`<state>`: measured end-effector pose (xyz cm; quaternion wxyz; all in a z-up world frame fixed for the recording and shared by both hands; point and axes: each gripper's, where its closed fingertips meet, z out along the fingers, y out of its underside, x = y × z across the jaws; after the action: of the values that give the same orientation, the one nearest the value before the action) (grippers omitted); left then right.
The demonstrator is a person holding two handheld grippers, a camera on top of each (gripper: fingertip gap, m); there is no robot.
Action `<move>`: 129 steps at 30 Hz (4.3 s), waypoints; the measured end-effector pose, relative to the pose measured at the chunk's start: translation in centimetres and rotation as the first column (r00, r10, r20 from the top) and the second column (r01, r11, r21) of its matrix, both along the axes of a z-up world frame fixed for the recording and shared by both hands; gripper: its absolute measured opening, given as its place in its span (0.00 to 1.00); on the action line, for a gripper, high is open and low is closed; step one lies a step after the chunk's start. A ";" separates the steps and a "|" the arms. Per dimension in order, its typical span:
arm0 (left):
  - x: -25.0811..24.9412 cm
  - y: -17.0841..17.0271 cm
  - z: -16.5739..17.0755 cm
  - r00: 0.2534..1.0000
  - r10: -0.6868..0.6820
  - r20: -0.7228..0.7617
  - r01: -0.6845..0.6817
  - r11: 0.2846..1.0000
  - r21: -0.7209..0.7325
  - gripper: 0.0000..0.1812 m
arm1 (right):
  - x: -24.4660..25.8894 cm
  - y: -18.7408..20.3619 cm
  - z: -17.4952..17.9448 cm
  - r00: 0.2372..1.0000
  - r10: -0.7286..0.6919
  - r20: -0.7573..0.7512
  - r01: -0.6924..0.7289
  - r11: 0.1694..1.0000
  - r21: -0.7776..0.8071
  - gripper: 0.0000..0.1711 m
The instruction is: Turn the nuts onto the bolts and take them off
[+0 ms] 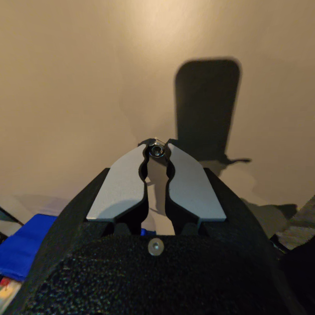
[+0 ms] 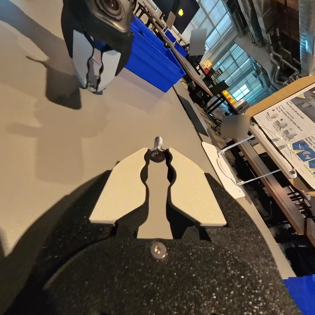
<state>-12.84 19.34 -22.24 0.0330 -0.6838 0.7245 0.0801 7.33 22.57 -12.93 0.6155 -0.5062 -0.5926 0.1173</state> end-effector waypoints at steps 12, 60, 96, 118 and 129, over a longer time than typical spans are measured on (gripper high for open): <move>7.8 0.9 6.8 0.942 0.182 0.284 -0.307 0.812 0.497 0.09 | 0.3 0.4 0.2 1.000 -0.012 -0.019 0.012 1.000 -0.008 0.10; 17.9 4.4 12.4 -0.071 0.230 0.971 0.073 0.972 -0.225 0.09 | 1.6 2.5 0.1 0.982 -0.182 0.058 0.183 0.983 -0.011 0.10; 16.7 7.8 9.2 0.525 -0.065 0.849 -0.413 0.853 0.321 0.09 | 1.9 3.5 0.1 0.989 -0.138 -0.048 0.132 0.986 -0.103 0.10; 19.7 -0.1 15.9 -0.147 0.017 0.989 0.153 0.988 0.005 0.09 | 2.2 -2.6 6.3 0.841 0.261 -0.474 -0.423 0.864 -0.274 0.10; 19.5 -0.6 16.2 -0.211 0.122 0.970 0.263 0.963 -0.063 0.09 | 1.5 -4.3 6.4 0.870 0.312 -0.383 -0.398 0.902 -0.169 0.10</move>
<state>6.64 18.71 -6.04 0.5025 -0.4456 0.4697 -0.5730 8.82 18.31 -6.50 0.6111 -0.4301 -0.5396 0.3877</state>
